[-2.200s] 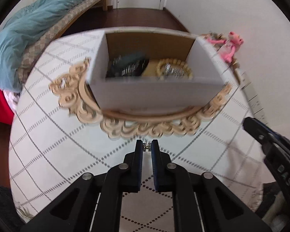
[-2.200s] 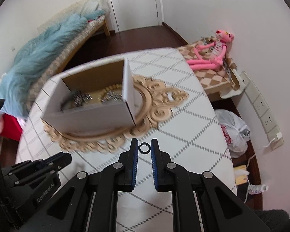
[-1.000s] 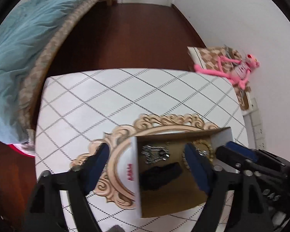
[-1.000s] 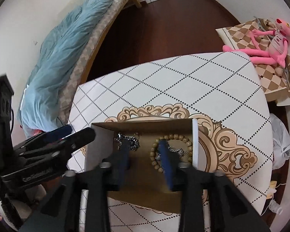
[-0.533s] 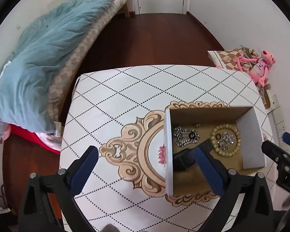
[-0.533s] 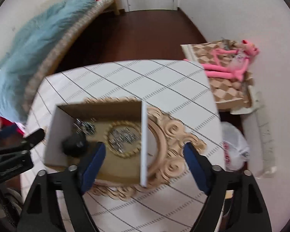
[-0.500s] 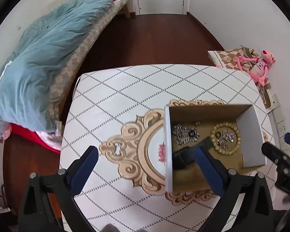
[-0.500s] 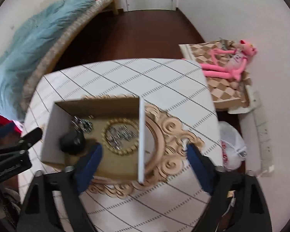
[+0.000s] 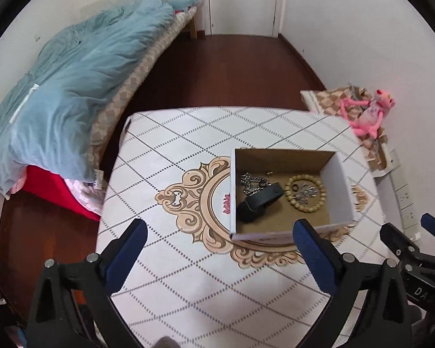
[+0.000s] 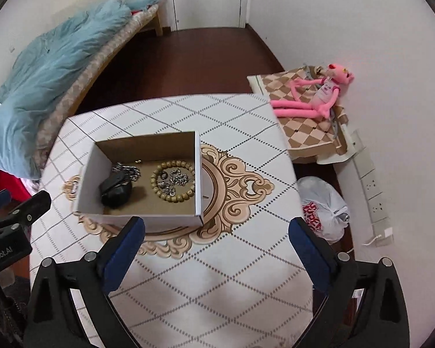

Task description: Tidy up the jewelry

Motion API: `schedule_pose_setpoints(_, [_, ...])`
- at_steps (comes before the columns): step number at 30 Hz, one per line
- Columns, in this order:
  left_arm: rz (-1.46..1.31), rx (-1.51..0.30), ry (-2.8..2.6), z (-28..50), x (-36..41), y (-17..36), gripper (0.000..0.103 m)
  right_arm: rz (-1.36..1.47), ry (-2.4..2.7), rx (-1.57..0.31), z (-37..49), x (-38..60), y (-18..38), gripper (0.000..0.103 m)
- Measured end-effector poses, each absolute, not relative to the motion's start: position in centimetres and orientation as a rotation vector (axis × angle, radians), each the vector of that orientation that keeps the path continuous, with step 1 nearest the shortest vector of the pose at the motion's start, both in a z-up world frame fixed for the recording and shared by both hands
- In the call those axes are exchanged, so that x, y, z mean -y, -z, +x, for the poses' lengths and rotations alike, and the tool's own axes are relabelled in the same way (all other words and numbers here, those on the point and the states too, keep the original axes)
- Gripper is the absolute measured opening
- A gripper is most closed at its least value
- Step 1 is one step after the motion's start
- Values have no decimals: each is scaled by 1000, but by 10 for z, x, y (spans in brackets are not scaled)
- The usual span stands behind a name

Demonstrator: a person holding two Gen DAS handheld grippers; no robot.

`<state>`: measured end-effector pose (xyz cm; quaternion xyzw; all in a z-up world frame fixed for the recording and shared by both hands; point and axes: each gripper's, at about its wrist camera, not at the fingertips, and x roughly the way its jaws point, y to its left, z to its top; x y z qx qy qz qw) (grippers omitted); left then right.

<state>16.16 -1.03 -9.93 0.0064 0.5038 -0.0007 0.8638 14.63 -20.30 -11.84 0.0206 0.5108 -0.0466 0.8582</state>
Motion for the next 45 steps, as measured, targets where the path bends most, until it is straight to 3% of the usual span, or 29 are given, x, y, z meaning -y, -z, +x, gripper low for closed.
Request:
schedule_pose_setpoints(15, [-3, -836, 11, 54, 3, -32, 102, 27, 134, -821, 21, 196, -31, 101])
schedule_pose_setpoints(25, [-38, -821, 32, 15, -3, -63, 102, 13, 154, -723, -36, 193, -86, 102])
schedule_pose_setpoints(34, [-30, -858, 29, 10, -4, -61, 102, 24, 114, -742, -40, 187, -93, 102])
schedule_pose_setpoints(45, [0, -908, 21, 53, 11, -51, 102, 21, 102, -809, 16, 190, -75, 102])
